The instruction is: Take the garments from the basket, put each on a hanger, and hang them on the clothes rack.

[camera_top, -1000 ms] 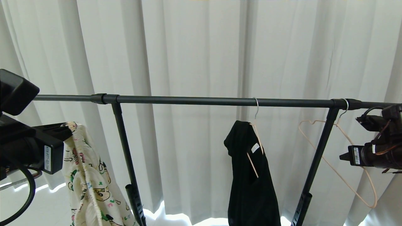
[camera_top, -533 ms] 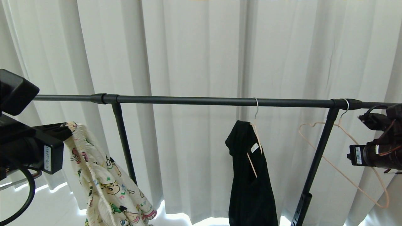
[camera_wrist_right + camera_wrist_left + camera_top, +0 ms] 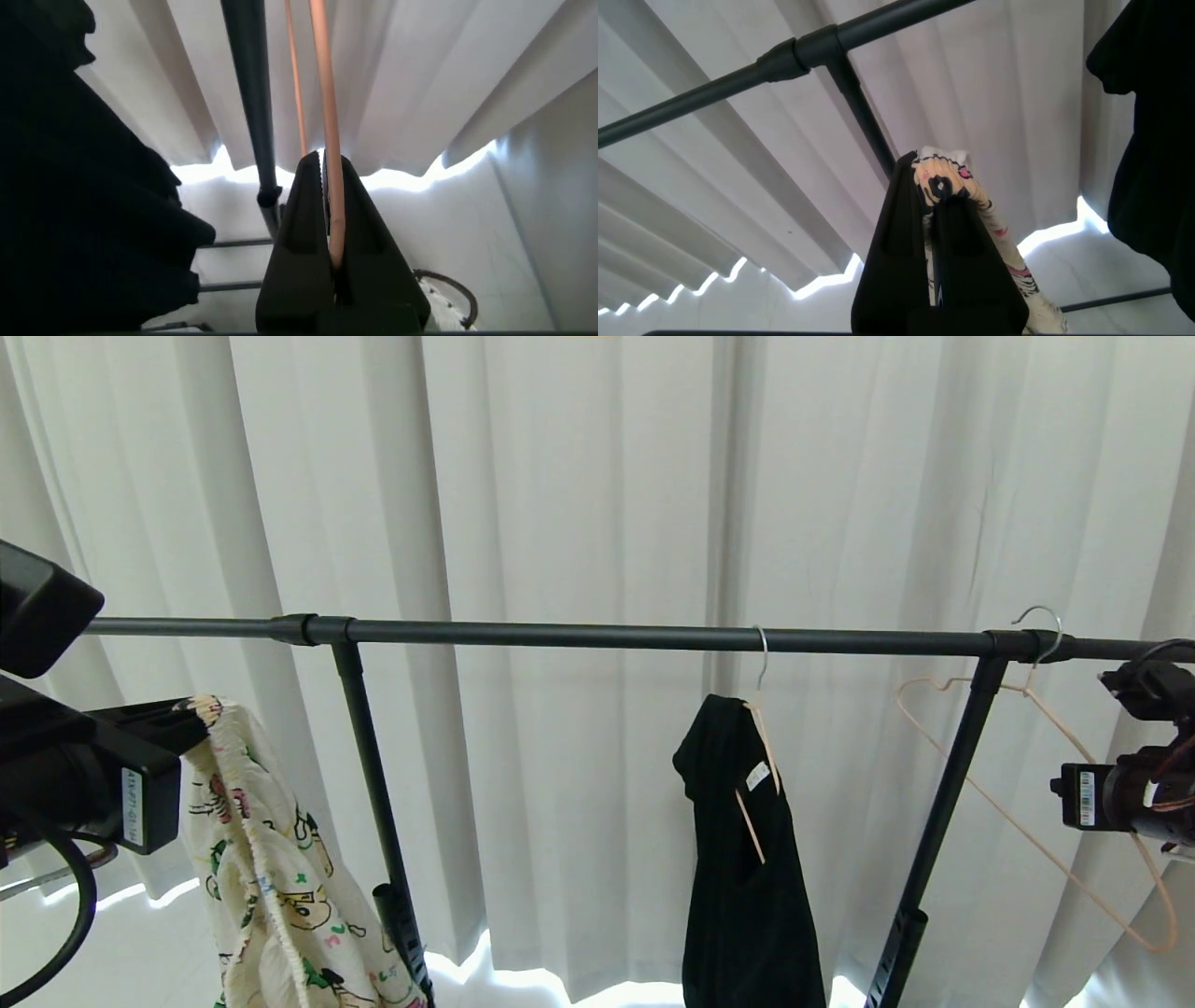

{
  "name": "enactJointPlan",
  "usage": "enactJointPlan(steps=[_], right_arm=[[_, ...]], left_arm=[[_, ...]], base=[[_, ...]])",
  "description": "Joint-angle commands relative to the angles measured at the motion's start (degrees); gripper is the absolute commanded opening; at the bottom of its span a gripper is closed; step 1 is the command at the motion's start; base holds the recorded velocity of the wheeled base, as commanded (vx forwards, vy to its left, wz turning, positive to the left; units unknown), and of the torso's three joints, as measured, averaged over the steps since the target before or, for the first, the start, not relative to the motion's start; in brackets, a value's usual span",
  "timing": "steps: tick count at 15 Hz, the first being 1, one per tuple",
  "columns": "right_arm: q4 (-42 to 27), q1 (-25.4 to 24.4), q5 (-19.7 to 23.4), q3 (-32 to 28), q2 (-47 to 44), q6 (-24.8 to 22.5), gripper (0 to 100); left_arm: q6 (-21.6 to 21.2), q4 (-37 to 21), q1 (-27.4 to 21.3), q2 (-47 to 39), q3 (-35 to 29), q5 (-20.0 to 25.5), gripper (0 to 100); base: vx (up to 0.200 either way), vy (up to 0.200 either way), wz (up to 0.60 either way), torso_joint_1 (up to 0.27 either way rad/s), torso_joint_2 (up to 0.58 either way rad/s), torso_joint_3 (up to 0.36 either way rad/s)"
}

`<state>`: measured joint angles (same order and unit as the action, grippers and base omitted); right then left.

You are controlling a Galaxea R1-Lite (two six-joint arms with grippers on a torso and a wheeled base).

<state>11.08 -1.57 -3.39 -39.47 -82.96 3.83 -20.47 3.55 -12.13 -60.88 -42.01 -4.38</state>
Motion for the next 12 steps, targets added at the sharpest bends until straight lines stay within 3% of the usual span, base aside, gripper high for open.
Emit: enactJointPlan(steps=[1, 5, 12], right_arm=[[0.2, 0.0, 0.0, 1.2, 2.4, -0.4, 0], [0.2, 0.0, -0.1, 3.2, 8.0, -0.9, 0], [-0.3, 0.0, -0.2, 11.1, 18.3, -5.3, 0]], left_arm=[[0.0, 0.1, 0.0, 0.2, 0.0, 0.0, 0], [-0.5, 0.1, 0.1, 0.1, 0.2, -0.3, 0], [-0.5, 0.1, 0.2, 0.1, 0.3, -0.3, 0]], base=[[0.0, 0.0, 0.0, 0.0, 0.0, 0.0], [0.0, 0.0, 0.0, 0.0, 0.0, 0.0], [-0.2, 0.0, 0.0, 0.0, 0.01, 0.005]])
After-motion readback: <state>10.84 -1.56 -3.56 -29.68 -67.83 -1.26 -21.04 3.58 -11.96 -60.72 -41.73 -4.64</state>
